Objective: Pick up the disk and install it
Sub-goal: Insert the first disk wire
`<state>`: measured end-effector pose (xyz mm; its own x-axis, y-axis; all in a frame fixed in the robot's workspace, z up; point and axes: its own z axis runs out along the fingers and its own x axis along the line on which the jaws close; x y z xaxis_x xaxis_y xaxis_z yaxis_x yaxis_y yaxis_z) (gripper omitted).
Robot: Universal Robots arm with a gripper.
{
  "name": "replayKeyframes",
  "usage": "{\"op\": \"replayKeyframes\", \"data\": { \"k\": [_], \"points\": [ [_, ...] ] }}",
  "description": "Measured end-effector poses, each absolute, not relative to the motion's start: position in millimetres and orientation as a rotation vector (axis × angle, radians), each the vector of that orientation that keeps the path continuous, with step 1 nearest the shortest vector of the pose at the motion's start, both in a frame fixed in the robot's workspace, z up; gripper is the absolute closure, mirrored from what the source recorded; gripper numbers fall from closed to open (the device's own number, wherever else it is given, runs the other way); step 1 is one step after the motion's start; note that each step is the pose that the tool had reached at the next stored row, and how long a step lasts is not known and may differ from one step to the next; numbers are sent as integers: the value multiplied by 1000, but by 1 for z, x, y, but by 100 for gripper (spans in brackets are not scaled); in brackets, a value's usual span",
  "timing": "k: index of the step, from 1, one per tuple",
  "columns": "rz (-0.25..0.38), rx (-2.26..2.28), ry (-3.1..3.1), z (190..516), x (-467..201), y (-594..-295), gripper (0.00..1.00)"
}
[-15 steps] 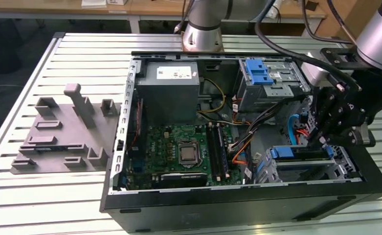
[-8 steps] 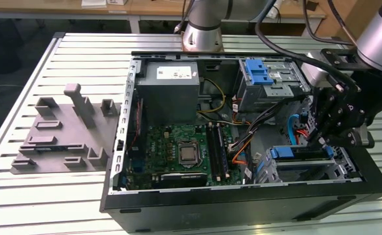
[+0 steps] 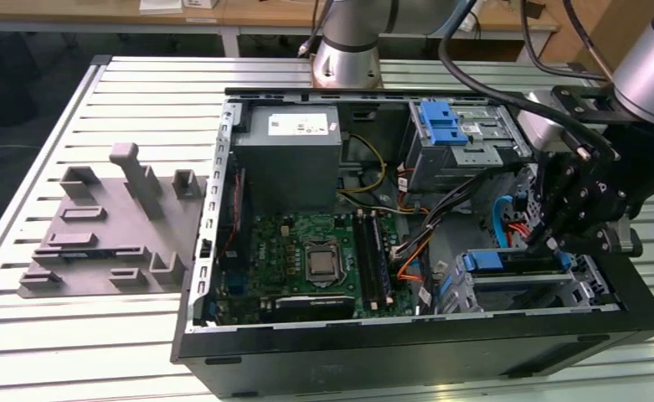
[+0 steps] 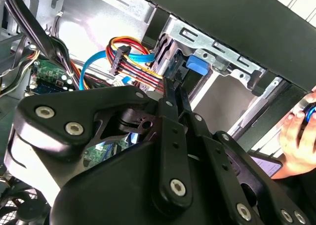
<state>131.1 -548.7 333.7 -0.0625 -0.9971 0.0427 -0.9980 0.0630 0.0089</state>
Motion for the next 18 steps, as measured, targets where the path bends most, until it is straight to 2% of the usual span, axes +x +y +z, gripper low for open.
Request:
{"op": "replayKeyframes", "data": {
  "k": [18],
  "points": [
    [28, 2121, -2258, 329, 132, -549, 83]
  ]
}}
